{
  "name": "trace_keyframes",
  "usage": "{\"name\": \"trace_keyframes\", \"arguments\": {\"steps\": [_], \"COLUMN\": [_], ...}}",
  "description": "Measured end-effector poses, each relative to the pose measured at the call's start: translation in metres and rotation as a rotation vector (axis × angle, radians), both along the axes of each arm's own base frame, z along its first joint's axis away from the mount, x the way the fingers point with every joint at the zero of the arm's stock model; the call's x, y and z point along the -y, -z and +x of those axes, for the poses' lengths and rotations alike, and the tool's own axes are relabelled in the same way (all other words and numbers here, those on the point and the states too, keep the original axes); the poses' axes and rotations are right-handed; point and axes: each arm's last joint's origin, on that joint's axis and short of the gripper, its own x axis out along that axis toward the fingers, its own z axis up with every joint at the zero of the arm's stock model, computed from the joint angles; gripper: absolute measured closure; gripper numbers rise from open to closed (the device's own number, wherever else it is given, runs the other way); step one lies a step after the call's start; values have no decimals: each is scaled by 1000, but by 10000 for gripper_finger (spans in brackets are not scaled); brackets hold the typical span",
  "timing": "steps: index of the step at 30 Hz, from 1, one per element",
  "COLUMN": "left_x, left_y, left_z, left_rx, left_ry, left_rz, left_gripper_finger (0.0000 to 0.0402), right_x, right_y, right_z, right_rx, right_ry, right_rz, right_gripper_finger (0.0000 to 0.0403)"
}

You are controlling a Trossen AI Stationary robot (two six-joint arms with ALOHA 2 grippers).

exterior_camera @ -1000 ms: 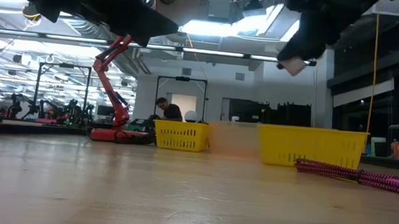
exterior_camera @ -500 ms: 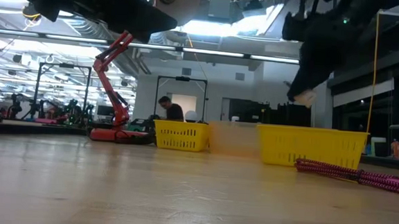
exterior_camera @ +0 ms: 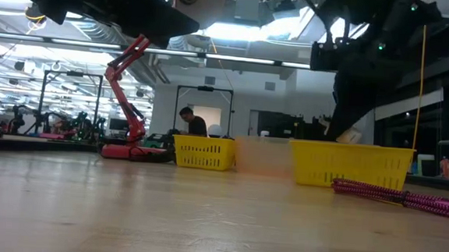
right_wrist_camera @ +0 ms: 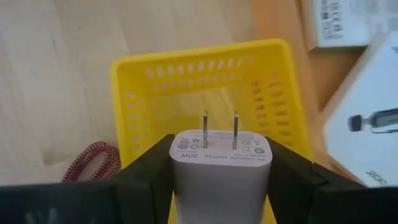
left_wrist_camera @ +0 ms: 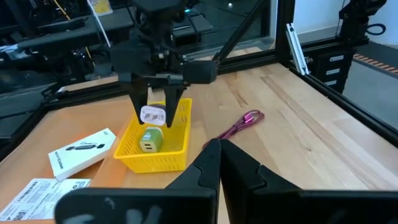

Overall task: Pick and place items into bin
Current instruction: Put the pink wall charger into the right yellow basket

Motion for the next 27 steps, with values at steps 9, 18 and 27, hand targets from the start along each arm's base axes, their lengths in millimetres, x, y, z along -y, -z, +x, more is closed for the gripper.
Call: {"name": "trace_keyframes", "arguments": {"steps": [9, 18, 27], "left_x": [0, 0, 0], "left_y": [0, 0, 0], "left_z": [0, 0, 0], "left_rx": [0, -1, -1], "left_ry": [0, 0, 0], "left_rz": [0, -1, -1], "left_gripper_finger": [397, 398, 394], "right_x": [-2, -2, -2], "right_y": [10, 10, 10], "right_z": [6, 6, 6], "right_rx": [-23, -26, -27], "right_ry": [-16, -20, -28], "right_rz": [28, 40, 37], "right_gripper_finger": [215, 186, 159]}}
